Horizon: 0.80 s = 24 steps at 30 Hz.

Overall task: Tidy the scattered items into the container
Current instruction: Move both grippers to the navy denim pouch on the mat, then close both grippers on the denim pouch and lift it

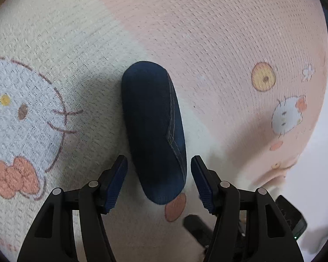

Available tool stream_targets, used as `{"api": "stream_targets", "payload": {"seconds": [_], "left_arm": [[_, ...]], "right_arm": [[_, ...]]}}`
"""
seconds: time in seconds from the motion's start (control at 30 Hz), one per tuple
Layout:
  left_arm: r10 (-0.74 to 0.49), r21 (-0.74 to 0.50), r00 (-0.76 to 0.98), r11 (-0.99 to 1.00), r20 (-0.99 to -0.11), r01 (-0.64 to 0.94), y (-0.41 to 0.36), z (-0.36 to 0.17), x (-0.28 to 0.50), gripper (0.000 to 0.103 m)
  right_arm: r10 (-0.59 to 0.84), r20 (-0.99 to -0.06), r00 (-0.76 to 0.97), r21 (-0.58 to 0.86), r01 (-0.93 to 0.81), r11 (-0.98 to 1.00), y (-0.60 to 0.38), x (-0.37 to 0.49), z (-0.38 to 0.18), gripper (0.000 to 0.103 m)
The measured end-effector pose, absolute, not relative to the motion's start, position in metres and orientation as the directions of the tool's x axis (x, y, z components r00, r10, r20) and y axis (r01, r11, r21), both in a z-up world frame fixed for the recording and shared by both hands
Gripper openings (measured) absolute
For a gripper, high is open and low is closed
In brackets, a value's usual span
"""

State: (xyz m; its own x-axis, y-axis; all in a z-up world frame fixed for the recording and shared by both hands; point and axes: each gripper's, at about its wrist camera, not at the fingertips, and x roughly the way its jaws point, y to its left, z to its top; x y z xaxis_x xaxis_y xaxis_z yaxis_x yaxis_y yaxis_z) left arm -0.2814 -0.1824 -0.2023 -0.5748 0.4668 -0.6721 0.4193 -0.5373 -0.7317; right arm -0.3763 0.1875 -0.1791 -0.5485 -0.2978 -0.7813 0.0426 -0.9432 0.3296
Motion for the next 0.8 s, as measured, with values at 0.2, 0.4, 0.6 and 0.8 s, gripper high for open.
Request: {"api": "stream_targets", "payload": {"seconds": [0.2,0.4,0.6,0.8], "left_arm": [[0.471,-0.733,-0.57,-0.529,-0.673,0.427,-0.188,-0.21,-0.284,0.046],[0.472,-0.723,-0.563,-0.565,-0.678,0.398,-0.19,-0.207,-0.28,0.043],[0.488,-0.717,-0.547,-0.599,-0.68,0.357,-0.178,-0.203,-0.277,0.04],[0.551,-0.722,-0.49,-0.626,-0.676,0.293,-0.144,-0.202,-0.271,0.04]], "right_arm": [[-0.29,-0.776,-0.56,0.309,0.064,-0.949,0.182,-0.386,-0.189,0.077],[-0.328,-0.744,-0.582,0.337,0.097,-0.937,0.178,-0.385,-0.19,0.043],[-0.318,-0.757,-0.57,0.352,0.054,-0.934,0.187,-0.367,-0.187,0.039],[-0.277,-0.771,-0.573,0.374,-0.056,-0.926,0.211,-0.332,-0.185,0.039]]}}
